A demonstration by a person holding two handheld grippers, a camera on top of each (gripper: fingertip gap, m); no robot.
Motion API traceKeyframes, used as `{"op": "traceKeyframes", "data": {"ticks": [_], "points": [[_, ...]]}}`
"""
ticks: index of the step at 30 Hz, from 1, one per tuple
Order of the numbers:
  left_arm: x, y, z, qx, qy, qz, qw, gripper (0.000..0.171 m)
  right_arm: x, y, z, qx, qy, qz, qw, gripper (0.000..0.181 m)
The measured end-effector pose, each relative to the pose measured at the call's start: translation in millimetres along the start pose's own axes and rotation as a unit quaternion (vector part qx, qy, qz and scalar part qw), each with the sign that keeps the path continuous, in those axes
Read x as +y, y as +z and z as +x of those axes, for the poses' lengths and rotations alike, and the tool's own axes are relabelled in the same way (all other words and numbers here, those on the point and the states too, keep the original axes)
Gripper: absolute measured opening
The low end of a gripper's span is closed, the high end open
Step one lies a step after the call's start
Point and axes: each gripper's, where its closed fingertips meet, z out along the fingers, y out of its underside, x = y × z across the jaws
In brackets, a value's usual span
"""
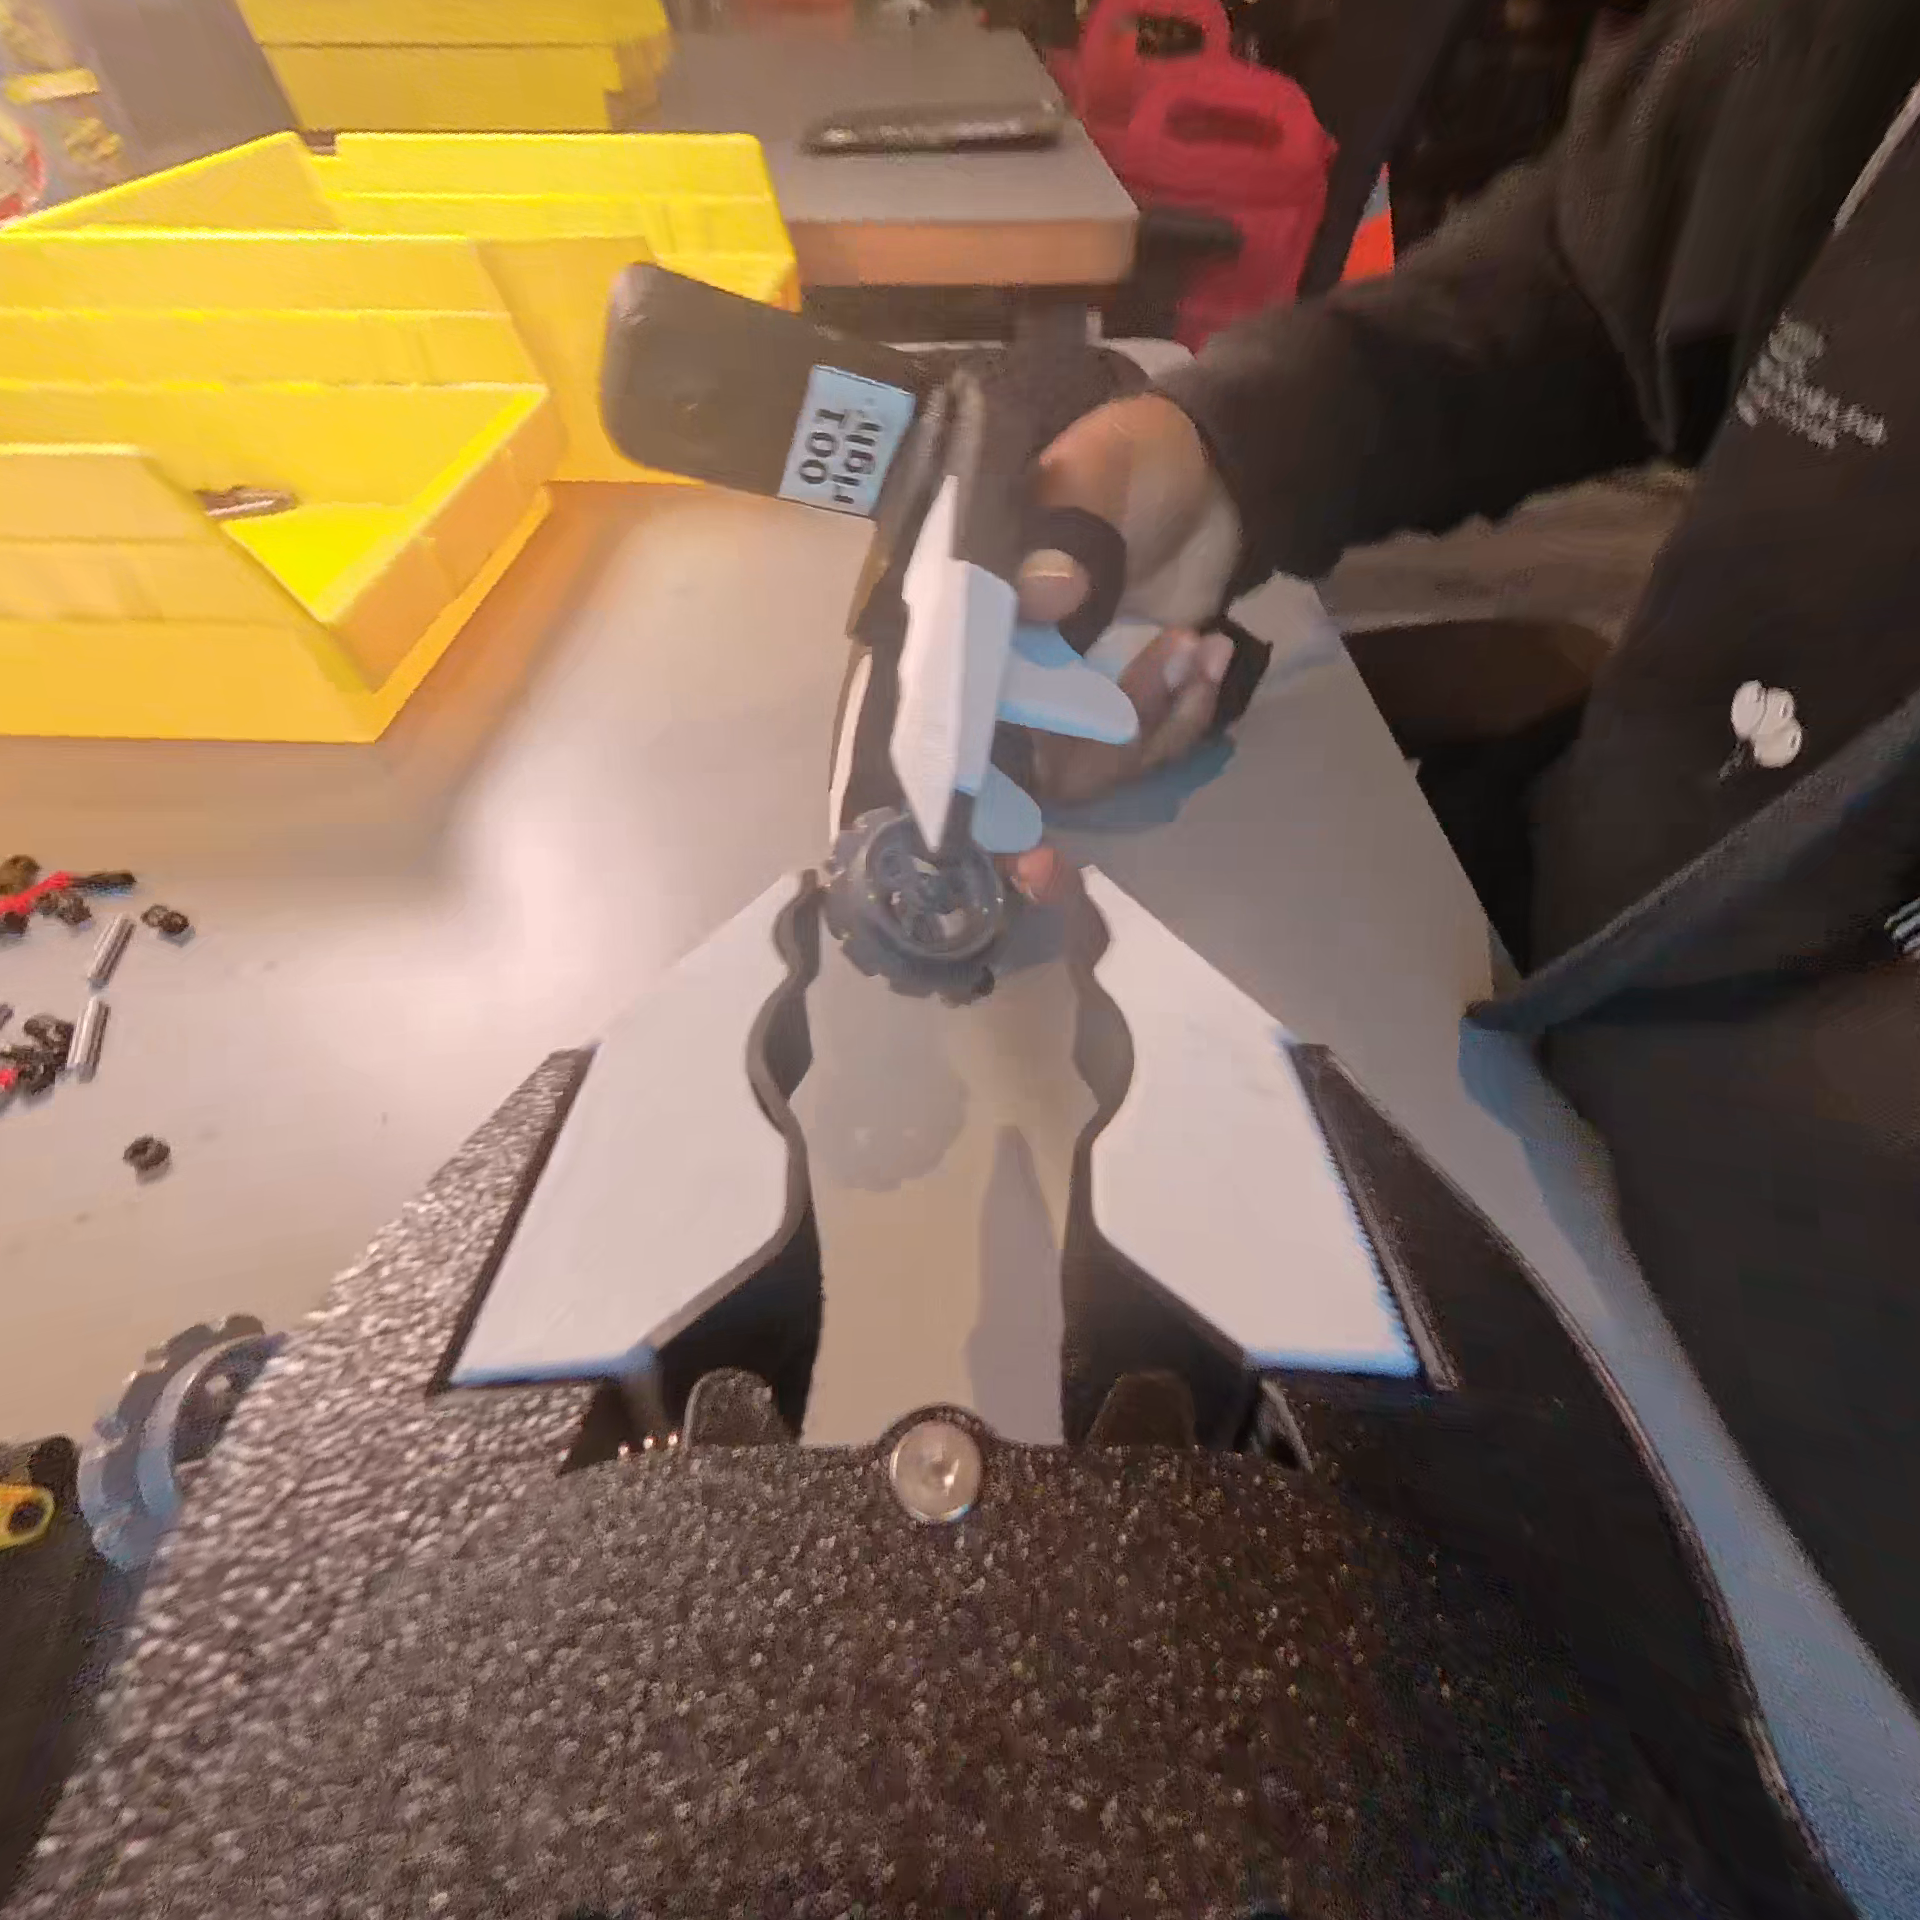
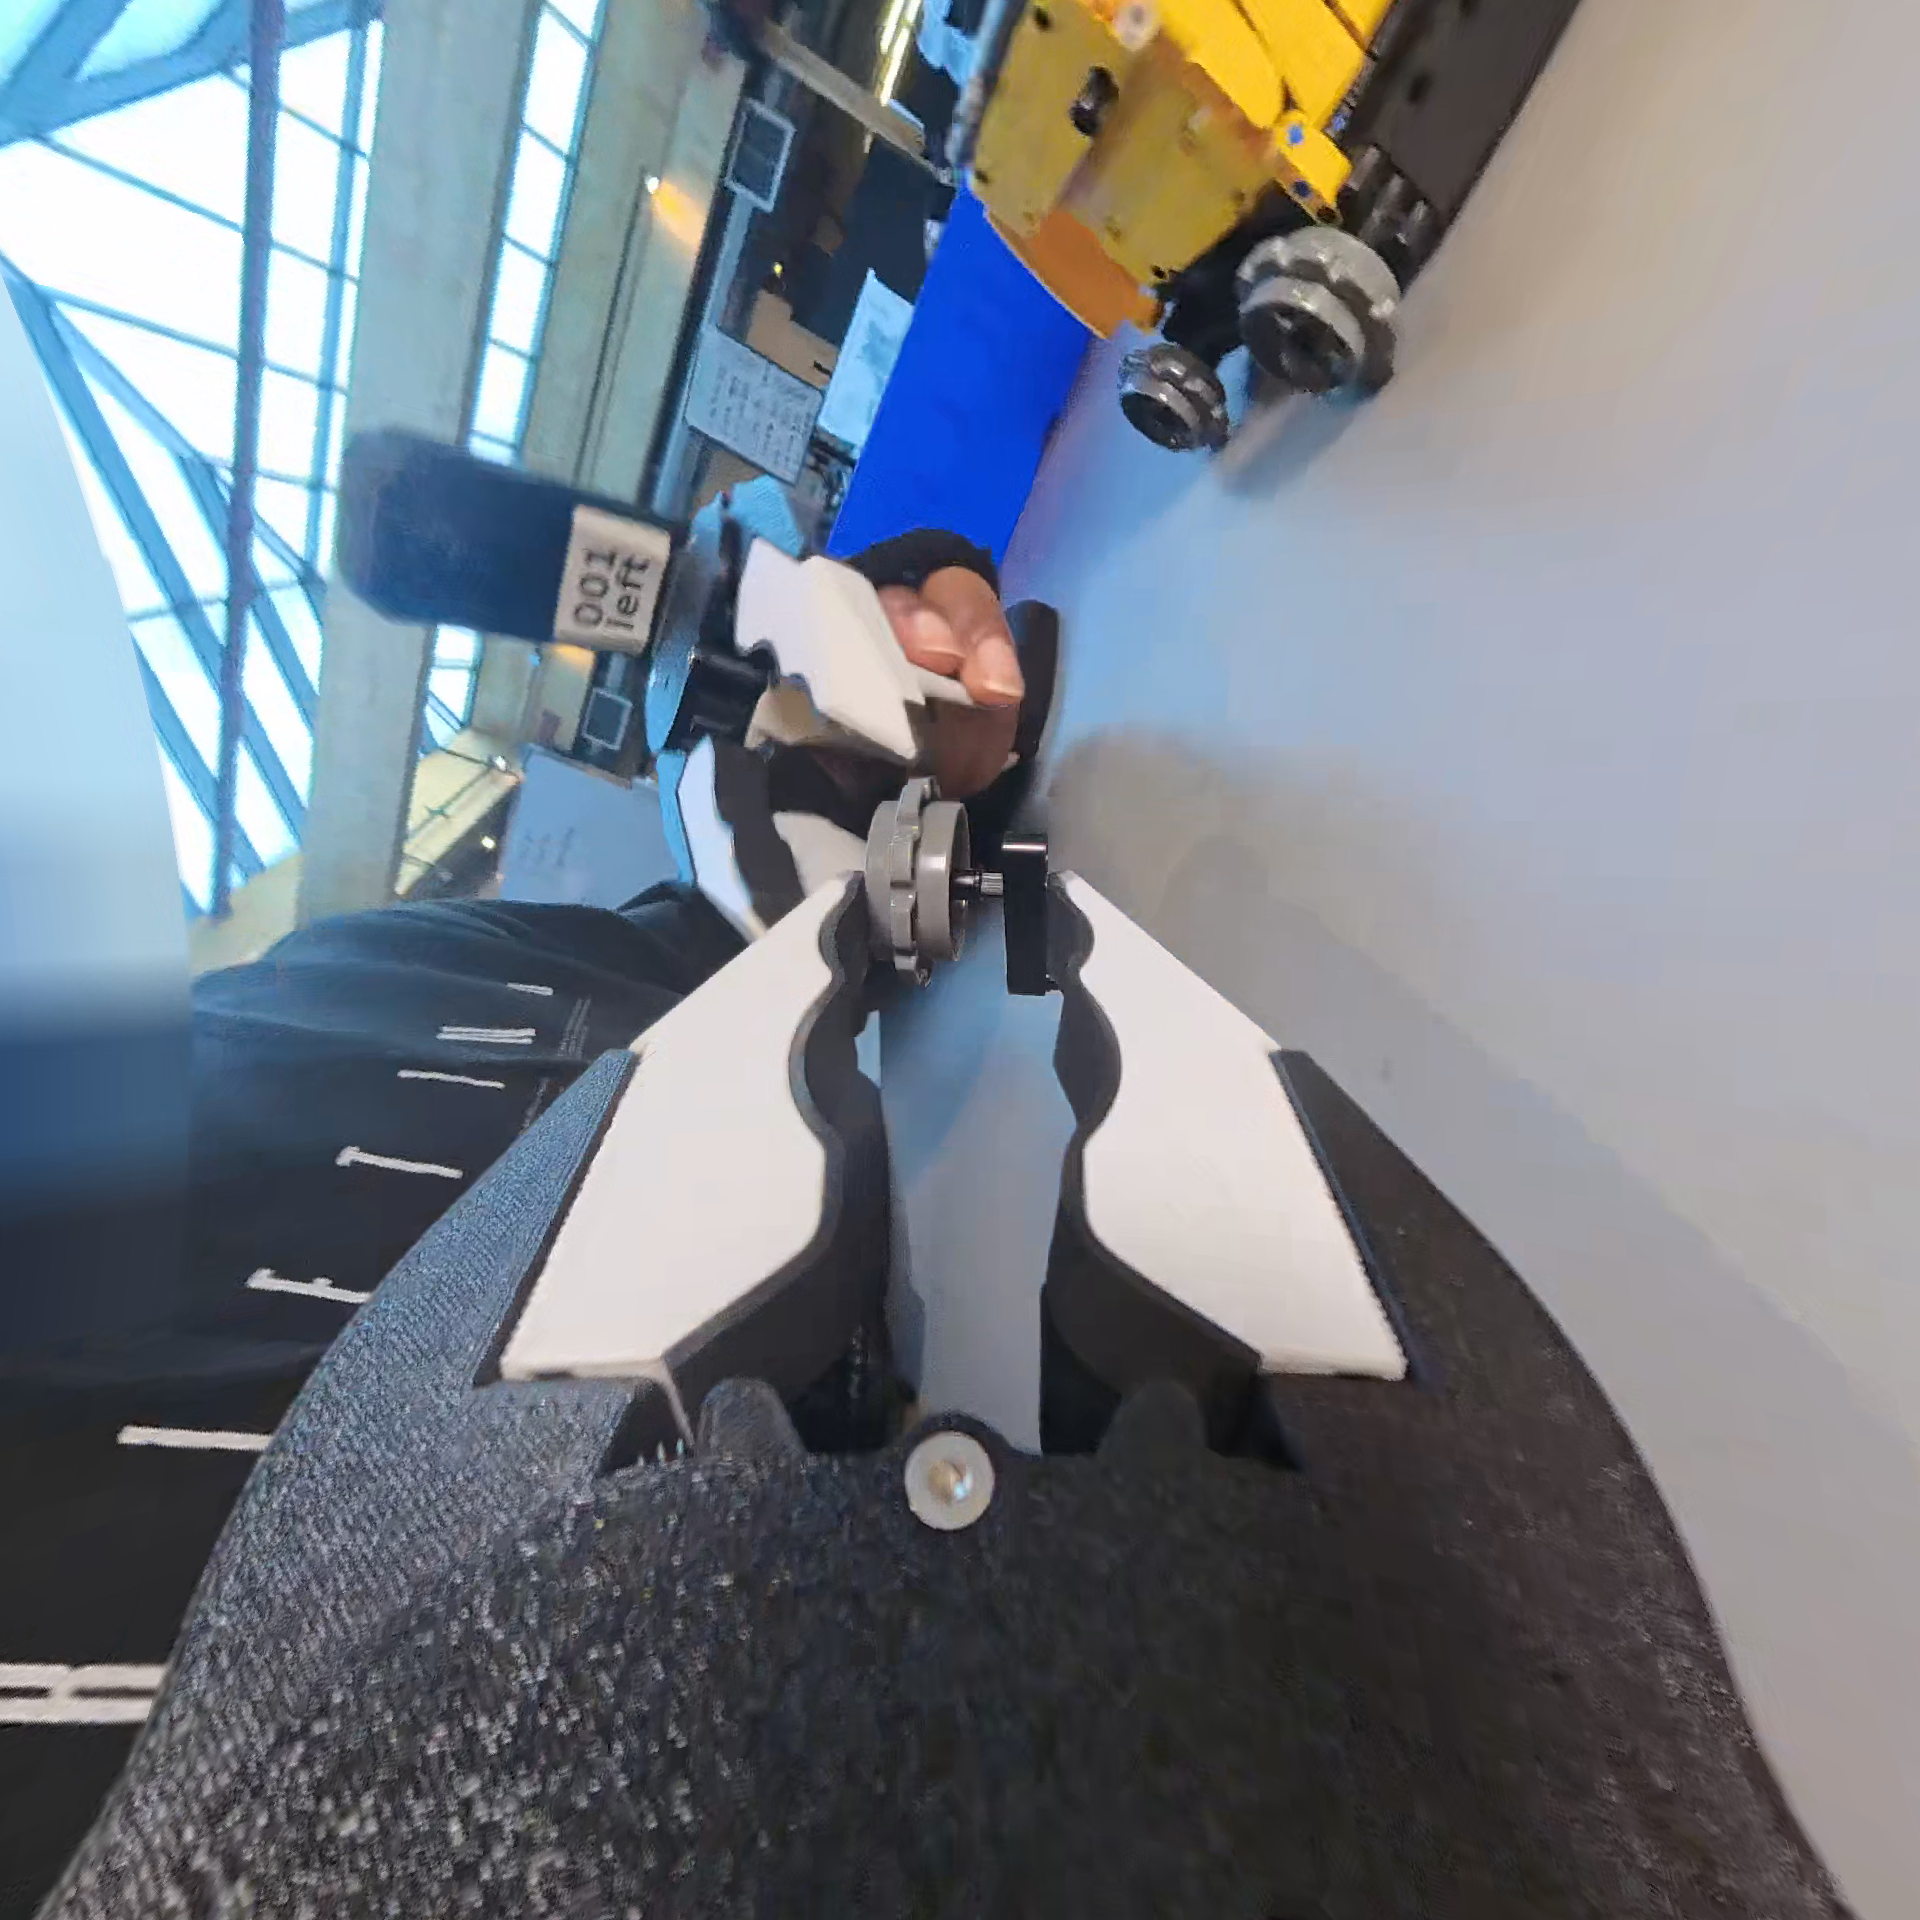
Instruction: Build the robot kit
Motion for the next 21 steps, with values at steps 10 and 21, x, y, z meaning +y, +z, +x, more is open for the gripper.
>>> {"op": "traceKeyframes", "data": {"ticks": [10,21], "points": [[23,19,0,-0.037,0.101,-0.082,0.991,0.039,19,-3,12,0.043,0.028,-0.092,0.994,0.034],[44,32,7,0.017,0.046,-0.146,0.988,0.04,20,-14,14,0.209,-0.42,-0.215,0.857,0.048]]}}
